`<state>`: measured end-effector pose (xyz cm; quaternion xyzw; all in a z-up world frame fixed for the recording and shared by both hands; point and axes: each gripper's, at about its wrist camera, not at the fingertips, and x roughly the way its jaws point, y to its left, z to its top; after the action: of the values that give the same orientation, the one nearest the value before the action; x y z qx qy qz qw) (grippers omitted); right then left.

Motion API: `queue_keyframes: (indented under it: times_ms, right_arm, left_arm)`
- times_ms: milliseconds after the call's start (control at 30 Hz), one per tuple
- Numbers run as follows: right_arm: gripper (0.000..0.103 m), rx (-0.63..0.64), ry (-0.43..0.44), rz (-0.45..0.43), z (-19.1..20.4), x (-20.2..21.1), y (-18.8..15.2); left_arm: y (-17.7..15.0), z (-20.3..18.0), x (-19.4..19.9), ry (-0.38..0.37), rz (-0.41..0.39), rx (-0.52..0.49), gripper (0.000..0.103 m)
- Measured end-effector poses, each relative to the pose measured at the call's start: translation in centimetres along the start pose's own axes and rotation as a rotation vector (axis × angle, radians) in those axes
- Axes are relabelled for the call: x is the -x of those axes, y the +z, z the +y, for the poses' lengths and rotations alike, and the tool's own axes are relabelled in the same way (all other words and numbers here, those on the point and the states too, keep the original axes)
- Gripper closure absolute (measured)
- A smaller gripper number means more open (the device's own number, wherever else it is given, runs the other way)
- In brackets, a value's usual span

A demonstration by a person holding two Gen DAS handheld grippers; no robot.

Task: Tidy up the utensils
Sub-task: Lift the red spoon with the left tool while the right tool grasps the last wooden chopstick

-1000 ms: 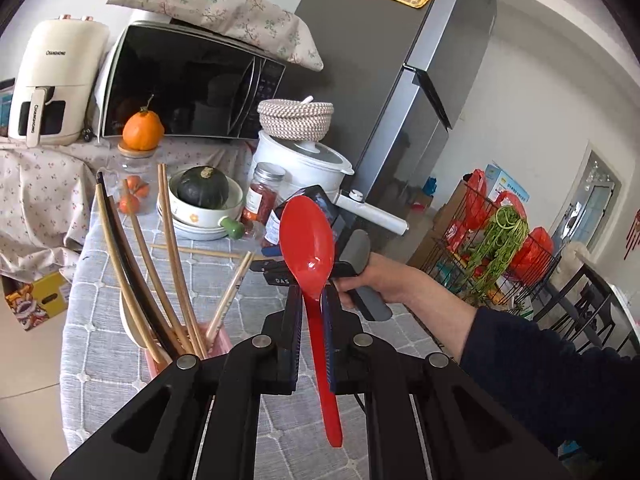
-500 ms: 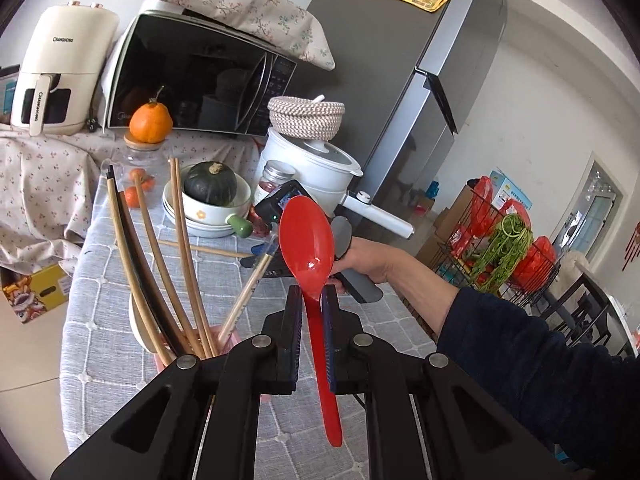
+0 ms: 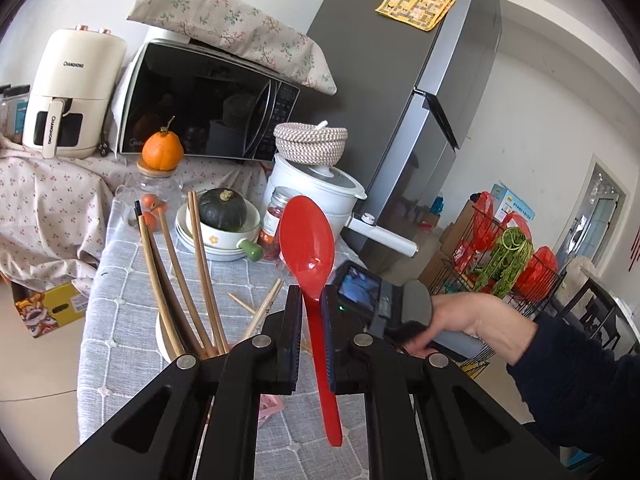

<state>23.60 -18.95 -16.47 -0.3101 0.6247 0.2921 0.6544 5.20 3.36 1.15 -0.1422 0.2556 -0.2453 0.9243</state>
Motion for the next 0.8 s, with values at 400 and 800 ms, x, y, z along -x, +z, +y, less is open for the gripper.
queue_keyframes:
  times_ms: [400,800]
  right_arm:
    - [0.06,-0.161,-0.088,-0.133,0.2,0.6,7.2]
    - [0.101,-0.349,-0.021,-0.238,1.8,4.1,-1.1]
  left_arm:
    - [1.0,0.7,1.9,0.024,-0.066,-0.003,0.093]
    - [1.4,1.2,3.0,0.059,-0.137,-0.012,0.093]
